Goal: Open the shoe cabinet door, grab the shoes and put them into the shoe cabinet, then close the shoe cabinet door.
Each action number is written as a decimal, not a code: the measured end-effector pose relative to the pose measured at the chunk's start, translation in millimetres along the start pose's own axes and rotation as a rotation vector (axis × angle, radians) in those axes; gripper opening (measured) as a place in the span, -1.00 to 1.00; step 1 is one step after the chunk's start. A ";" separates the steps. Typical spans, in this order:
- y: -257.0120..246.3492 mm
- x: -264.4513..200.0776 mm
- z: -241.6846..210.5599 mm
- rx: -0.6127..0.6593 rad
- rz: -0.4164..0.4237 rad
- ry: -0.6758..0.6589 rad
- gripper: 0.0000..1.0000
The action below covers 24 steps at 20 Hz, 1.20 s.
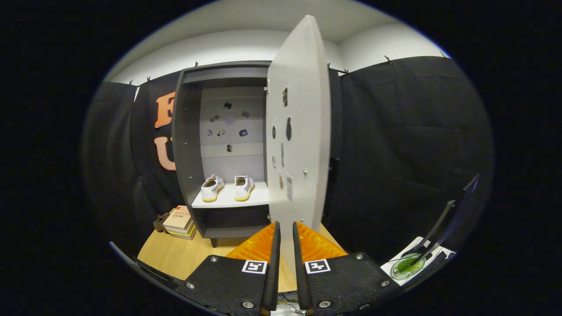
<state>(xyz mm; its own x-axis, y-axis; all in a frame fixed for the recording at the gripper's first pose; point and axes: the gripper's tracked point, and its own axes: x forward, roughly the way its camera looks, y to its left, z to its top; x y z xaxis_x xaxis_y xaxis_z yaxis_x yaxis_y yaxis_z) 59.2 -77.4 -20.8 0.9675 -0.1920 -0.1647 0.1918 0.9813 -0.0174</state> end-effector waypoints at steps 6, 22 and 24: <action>-55.8 32.3 -13.5 0.055 0.049 0.014 -0.51; -33.7 86.0 -32.1 0.069 0.332 0.009 -0.07; -25.5 85.1 -31.9 0.067 0.349 0.008 -0.06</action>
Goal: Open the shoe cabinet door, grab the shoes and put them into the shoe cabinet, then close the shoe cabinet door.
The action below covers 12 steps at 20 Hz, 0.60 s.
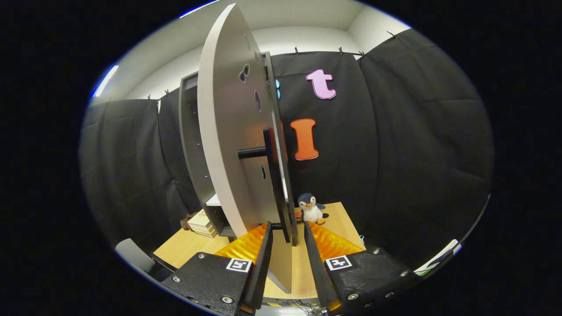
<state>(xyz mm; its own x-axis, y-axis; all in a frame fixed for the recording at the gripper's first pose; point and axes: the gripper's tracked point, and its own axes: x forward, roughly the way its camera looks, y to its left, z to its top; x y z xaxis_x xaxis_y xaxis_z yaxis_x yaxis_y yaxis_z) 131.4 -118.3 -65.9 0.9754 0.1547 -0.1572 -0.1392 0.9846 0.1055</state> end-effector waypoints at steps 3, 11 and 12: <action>17.8 3.1 -1.9 -0.005 0.039 0.007 -0.04; 65.2 15.4 -6.0 -0.015 0.157 0.015 -0.03; 70.8 17.1 -5.4 -0.017 0.165 0.017 -0.02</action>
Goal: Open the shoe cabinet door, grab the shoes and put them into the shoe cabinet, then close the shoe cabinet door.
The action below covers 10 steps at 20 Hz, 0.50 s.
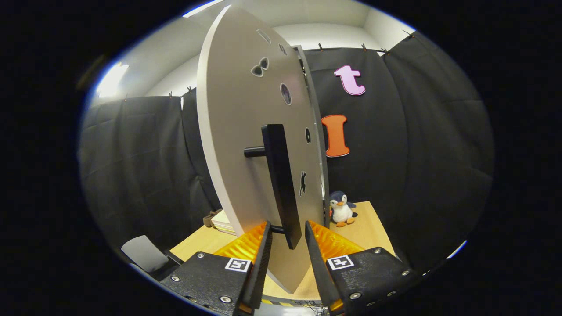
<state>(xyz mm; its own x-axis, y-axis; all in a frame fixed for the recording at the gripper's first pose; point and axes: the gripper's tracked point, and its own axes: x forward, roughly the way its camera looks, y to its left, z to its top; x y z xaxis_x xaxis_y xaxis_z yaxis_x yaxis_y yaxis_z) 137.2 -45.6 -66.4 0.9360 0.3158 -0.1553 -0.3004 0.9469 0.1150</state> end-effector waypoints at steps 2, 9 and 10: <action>12.6 4.8 -2.7 0.007 0.014 0.005 0.02; 61.6 39.2 -2.9 -0.014 0.075 0.009 0.12; 70.1 46.1 -3.6 -0.016 0.083 0.008 0.16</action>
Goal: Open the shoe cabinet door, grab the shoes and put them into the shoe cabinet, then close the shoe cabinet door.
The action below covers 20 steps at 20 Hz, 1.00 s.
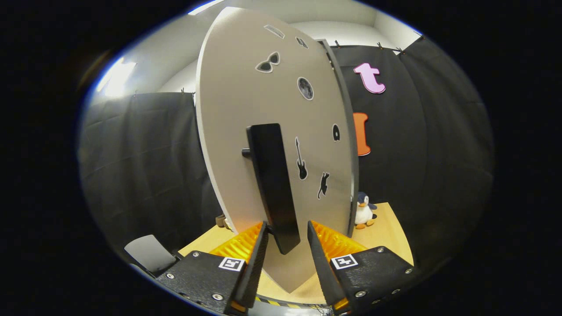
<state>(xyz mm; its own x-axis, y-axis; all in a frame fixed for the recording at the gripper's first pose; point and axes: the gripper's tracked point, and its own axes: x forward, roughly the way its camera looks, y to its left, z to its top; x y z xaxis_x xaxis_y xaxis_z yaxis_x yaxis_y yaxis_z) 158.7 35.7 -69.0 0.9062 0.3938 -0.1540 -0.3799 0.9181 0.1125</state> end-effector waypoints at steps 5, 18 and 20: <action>38.3 46.6 7.4 -0.038 0.030 -0.016 0.33; 108.7 190.0 25.8 -0.058 -0.001 -0.069 0.56; 114.0 201.9 29.6 -0.073 -0.023 -0.081 0.63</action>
<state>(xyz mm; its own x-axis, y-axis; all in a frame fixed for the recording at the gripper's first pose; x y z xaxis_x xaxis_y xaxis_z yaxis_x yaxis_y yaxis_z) 303.9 218.6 -58.2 0.9258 0.3704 -0.0756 -0.3686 0.9288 0.0375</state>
